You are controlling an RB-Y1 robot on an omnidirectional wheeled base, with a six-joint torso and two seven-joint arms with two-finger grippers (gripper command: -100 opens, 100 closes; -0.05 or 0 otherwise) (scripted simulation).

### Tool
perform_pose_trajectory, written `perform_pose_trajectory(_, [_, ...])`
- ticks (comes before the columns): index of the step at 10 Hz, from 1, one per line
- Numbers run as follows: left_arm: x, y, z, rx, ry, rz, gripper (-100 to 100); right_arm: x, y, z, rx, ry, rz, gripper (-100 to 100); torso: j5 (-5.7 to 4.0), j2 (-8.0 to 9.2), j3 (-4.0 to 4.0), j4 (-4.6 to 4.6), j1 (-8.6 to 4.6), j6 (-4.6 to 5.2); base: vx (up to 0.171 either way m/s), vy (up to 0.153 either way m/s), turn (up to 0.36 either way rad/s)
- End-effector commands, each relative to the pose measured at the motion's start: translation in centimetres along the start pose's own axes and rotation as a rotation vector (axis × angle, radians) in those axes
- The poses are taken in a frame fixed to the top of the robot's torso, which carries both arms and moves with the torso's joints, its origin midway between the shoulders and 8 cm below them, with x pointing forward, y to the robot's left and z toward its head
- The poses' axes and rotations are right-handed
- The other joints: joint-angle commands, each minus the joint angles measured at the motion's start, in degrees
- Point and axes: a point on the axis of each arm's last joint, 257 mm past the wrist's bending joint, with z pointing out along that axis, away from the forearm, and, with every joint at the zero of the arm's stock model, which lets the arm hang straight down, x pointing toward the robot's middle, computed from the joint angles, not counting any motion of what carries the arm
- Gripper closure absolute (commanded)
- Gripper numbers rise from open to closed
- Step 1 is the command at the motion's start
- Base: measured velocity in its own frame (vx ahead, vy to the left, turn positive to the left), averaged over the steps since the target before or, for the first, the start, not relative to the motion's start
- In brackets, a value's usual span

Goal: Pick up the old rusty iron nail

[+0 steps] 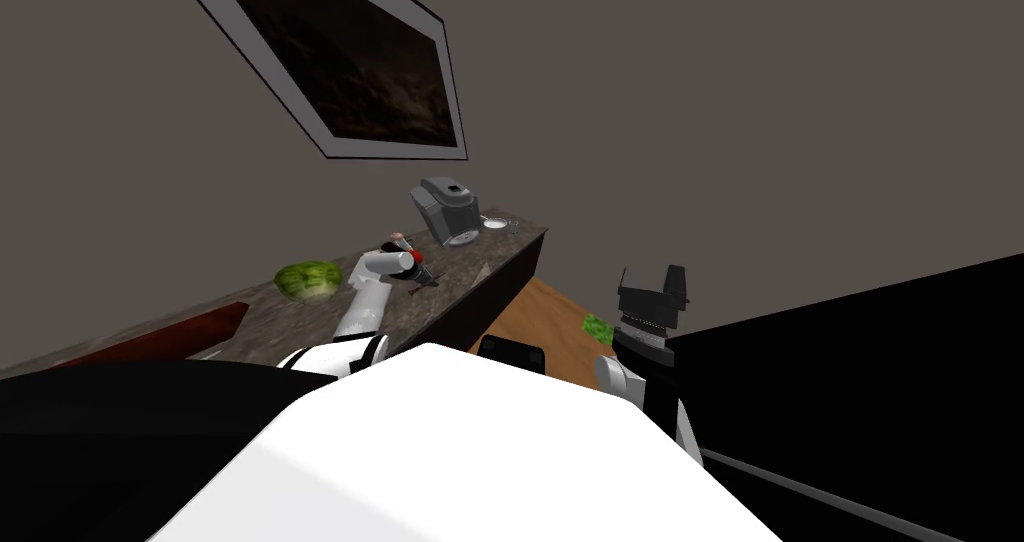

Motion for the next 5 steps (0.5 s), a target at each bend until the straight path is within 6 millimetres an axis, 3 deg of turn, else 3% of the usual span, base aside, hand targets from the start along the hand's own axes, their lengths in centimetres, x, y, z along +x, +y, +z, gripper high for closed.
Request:
perform_pose_trajectory(1, [-0.9,0.7,0.0,-0.042,-0.037,-0.021,-100,0.0,0.0,0.0,0.0,0.0,0.0,0,0.0,0.0,0.0,0.0,0.0,0.0,0.006,0.049,-0.047])
perform_pose_trajectory(5, [-2.5,2.0,-0.3,-0.11,-0.103,-0.052,-100,0.0,0.0,0.0,0.0,0.0,0.0,0,0.03,-0.03,-0.02,-0.01,0.13,-0.01,0.012,0.066,-0.027])
